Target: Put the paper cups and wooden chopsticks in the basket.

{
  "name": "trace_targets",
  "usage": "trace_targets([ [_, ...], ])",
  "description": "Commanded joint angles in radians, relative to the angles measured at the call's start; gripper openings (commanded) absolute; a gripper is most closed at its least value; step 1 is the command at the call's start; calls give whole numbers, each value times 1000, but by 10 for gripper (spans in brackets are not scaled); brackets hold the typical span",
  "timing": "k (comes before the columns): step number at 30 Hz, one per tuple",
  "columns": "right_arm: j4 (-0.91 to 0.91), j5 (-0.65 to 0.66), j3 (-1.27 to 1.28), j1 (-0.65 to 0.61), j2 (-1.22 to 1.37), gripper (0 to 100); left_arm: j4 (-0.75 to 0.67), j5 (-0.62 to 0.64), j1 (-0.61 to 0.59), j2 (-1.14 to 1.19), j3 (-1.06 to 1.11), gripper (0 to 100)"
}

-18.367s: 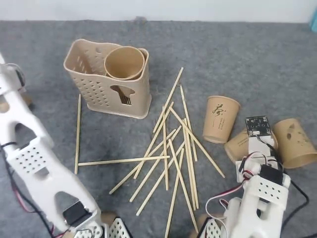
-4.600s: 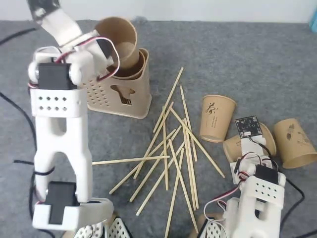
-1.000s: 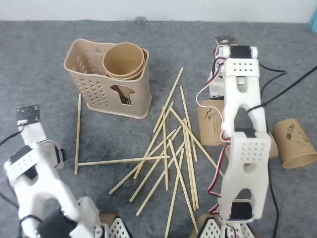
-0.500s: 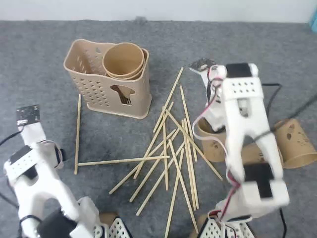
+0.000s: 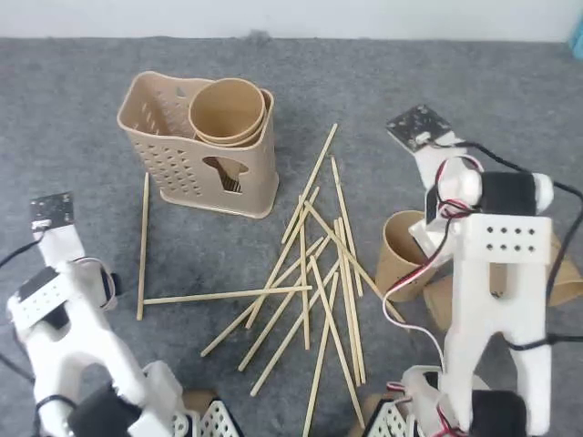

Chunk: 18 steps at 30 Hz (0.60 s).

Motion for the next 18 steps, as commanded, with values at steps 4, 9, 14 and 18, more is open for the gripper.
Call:
trace_targets([
  [4, -189, -84, 146, 25, -42, 211, -17, -8, 9, -38, -2, 187],
  [9, -340, -143, 307, 25, -42, 191, -17, -8, 9, -38, -2, 187],
  [14, -441, -230, 393, 31, -41, 92, -17, -8, 9, -38, -2, 187],
  [18, -440, -252, 388, 25, -51, 23, -17, -8, 9, -38, -2, 187],
])
